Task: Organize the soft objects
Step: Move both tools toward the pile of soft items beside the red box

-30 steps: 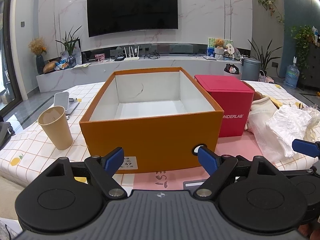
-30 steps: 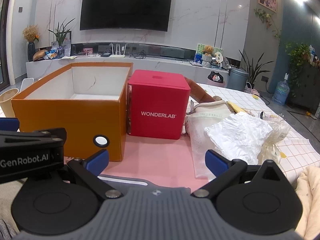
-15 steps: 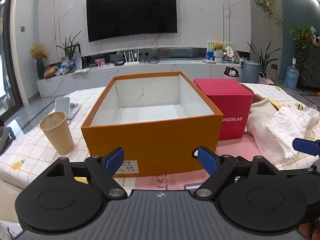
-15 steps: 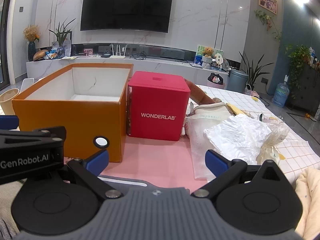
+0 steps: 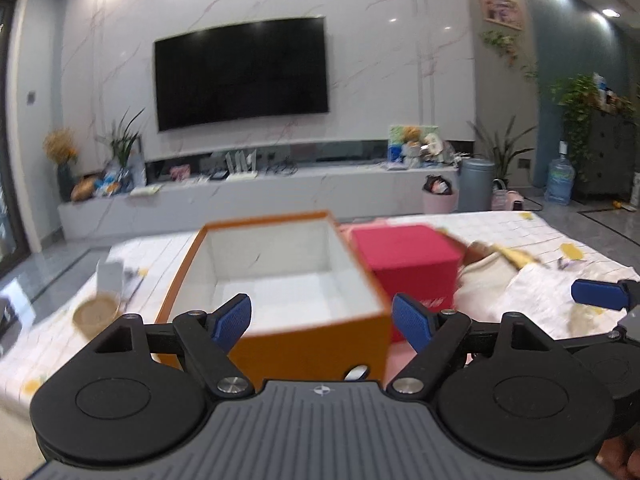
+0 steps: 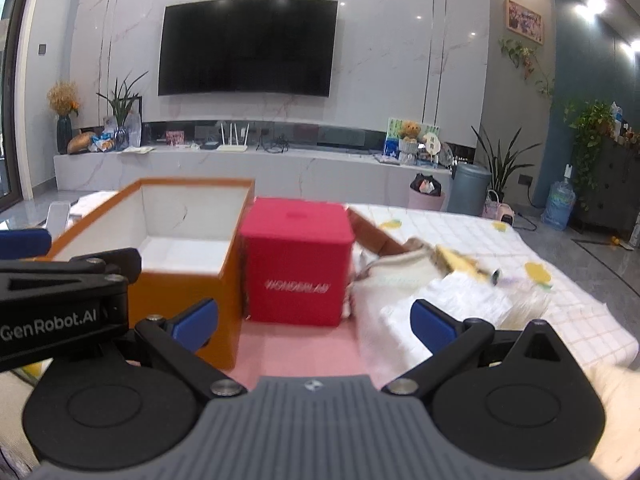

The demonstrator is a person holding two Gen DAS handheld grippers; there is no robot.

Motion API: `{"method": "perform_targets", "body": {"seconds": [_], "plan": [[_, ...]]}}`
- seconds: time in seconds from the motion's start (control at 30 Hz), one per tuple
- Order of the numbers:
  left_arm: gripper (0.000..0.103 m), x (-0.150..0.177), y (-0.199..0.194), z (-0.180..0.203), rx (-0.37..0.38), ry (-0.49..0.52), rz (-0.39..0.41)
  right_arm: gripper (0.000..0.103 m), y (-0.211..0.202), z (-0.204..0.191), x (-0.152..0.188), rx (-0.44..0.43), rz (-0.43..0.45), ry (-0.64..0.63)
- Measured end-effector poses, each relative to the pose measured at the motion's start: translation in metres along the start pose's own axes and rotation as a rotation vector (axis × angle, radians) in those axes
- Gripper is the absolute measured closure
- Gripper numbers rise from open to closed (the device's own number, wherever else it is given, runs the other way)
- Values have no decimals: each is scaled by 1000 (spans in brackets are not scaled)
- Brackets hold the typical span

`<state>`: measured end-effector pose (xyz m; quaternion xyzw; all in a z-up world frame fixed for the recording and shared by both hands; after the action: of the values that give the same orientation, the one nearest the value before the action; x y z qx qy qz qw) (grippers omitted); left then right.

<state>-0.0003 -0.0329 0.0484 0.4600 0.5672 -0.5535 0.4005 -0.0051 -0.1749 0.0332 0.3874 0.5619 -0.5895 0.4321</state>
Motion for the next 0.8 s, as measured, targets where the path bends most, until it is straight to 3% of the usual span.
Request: {"method": "perform_targets", "body": {"seconds": [0.13, 0.27, 0.5, 0.57, 0.63, 0.73, 0.8], "plan": [[9, -24, 4, 27, 67, 4, 38, 3, -4, 37, -25, 33, 8, -19], [8, -40, 13, 61, 154, 59, 89, 3, 5, 91, -46, 154, -38, -43], [6, -11, 47, 122, 332, 180, 92, 3, 65, 210, -52, 237, -235, 99], [6, 7, 60, 138, 360, 214, 59, 3, 83, 236, -42, 233, -288, 187], [6, 22, 71, 151, 368, 206, 15, 3, 94, 257, -25, 225, -281, 327], [6, 36, 90, 169, 364, 129, -75, 3, 111, 267, 4, 175, -313, 537], [6, 43, 102, 180, 367, 67, -131, 3, 127, 267, 20, 133, -359, 578]]}}
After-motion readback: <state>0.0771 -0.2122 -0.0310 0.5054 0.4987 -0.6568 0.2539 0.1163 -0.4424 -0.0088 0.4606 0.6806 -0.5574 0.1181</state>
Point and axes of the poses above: each gripper's, at about its wrist camera, not at the fingertips, and y roughly the way its jaws point, z to its right, x to its underside, the point moved 1 cm from there along y, roughly the way its jaws point, and after that the axes turned 8 degrees about z, right-handed, at the moved point
